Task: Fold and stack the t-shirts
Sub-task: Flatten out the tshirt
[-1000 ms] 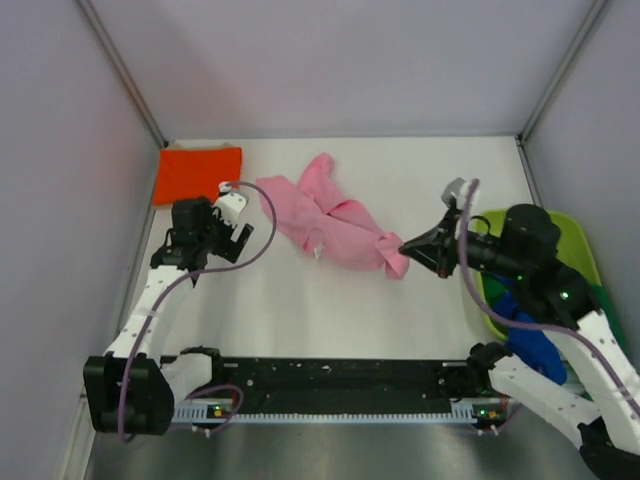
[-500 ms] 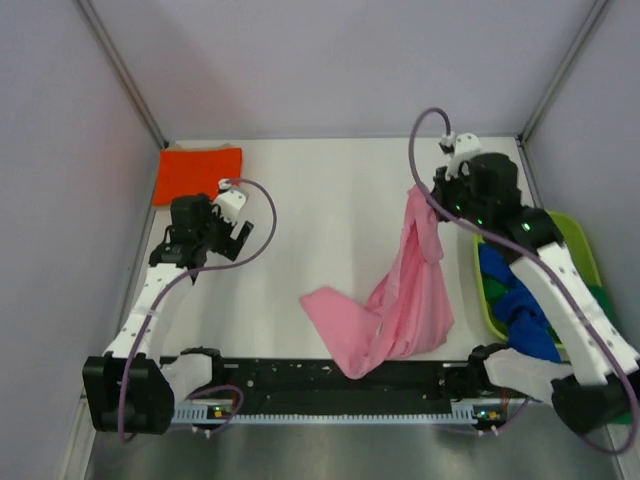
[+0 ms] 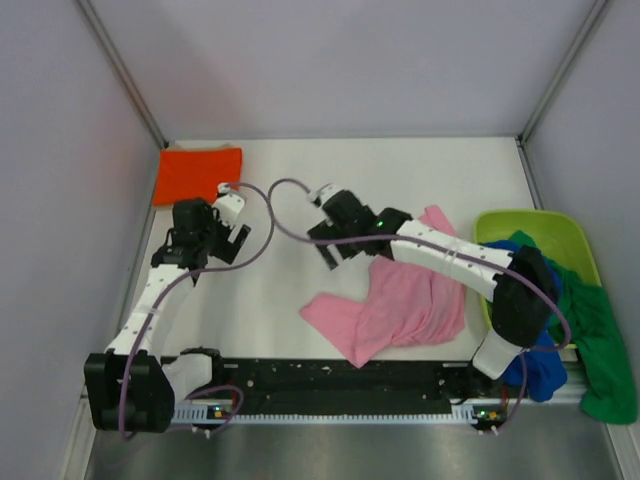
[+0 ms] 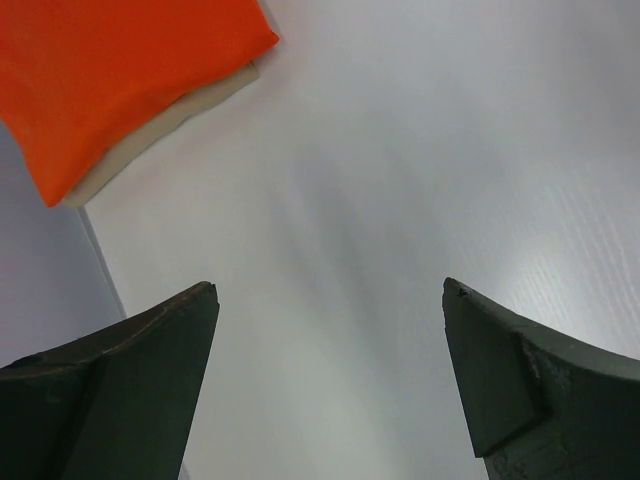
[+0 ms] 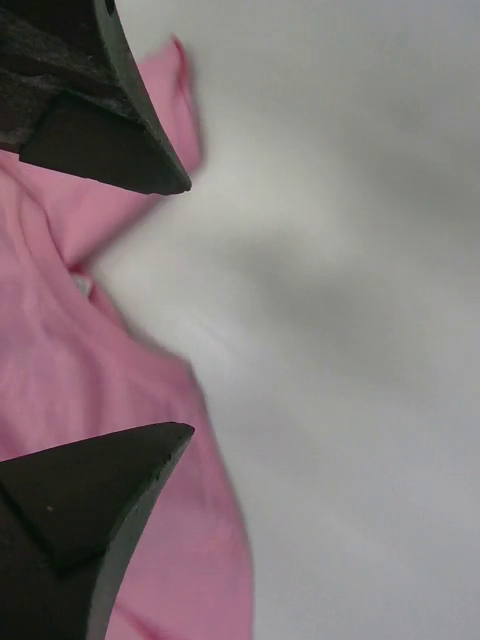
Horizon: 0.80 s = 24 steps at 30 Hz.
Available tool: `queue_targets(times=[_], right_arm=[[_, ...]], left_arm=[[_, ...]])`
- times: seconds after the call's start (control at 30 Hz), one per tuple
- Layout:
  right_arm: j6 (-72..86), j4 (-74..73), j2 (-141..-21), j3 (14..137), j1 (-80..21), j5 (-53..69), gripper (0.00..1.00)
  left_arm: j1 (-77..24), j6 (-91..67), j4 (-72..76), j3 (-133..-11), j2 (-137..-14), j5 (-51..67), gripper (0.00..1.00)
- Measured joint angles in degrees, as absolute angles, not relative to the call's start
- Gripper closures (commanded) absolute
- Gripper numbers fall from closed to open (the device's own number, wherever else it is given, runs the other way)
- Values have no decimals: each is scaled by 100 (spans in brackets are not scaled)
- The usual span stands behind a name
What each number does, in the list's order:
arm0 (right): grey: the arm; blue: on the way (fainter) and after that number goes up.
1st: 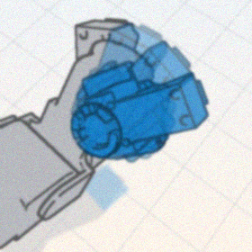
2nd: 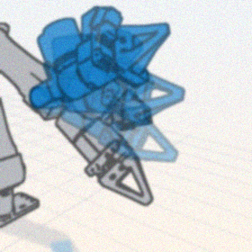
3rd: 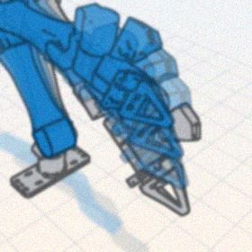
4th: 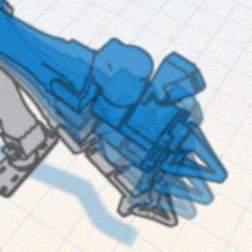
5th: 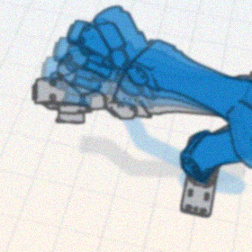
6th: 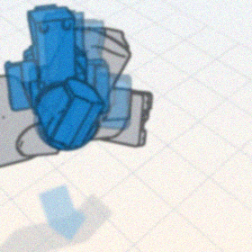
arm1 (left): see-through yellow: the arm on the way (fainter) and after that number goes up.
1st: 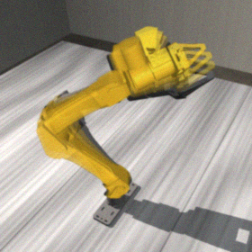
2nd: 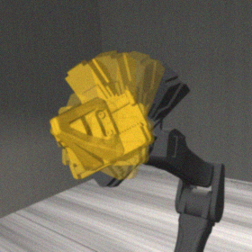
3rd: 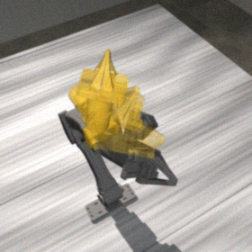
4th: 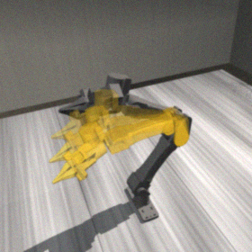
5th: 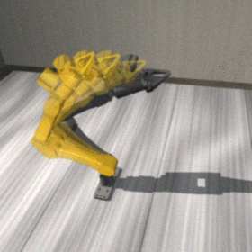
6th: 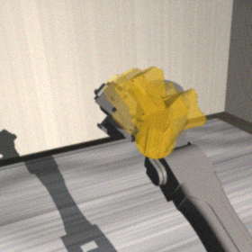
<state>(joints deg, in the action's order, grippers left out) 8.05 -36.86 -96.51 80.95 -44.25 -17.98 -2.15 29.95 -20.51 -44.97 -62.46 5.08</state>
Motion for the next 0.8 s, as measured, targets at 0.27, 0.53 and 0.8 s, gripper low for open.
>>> queue_targets(times=[0.27,0.53,0.8], right_arm=[[1120,-3017,-10226,7730,-6267,-493,11],[1411,-2989,-11450,8038,-6600,-591,38],[1435,-3107,-11493,8084,-6628,-637,100]], left_arm=[[-130,2893,-2001,-4497,-6495,178,3],[-58,2853,-2001,-4495,-6519,60,3],[38,2851,-2001,-4488,-6519,54,3]])
